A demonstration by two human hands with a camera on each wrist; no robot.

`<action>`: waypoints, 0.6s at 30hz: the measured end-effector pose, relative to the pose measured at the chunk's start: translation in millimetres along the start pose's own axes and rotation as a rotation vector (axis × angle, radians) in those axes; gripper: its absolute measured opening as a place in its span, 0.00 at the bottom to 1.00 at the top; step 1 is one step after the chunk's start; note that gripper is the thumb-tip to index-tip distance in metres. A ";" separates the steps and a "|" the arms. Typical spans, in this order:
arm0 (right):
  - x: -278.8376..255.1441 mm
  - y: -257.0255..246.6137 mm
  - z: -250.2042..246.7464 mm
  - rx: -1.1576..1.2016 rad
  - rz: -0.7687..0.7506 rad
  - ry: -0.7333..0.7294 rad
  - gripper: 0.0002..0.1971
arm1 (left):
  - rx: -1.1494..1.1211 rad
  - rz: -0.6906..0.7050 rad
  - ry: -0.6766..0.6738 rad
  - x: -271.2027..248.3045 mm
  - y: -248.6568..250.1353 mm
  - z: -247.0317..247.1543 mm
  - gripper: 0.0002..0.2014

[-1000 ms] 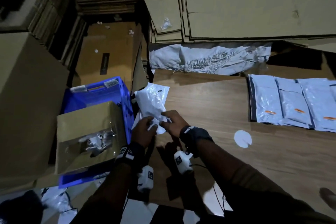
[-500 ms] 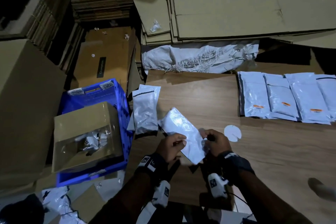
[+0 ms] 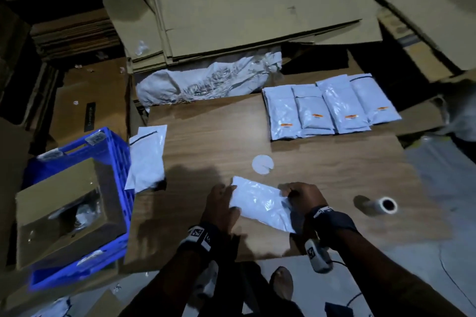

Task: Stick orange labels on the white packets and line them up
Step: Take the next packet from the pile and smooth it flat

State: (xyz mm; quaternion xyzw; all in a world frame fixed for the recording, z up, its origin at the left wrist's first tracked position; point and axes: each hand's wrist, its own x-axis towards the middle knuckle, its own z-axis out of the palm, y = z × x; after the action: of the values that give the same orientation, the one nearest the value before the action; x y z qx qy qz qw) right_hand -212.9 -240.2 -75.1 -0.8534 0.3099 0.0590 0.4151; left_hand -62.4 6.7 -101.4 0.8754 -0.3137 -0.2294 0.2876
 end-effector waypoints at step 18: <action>-40.0 52.4 9.9 -0.232 0.087 -0.007 0.36 | -0.131 -0.115 -0.102 -15.7 31.9 43.4 0.51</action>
State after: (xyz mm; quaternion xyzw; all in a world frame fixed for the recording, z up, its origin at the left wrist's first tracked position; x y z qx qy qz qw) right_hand -273.6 -237.9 -102.5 -0.8811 0.3361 0.1155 0.3119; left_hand -111.9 -18.6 -109.0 0.8584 -0.2613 -0.3100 0.3143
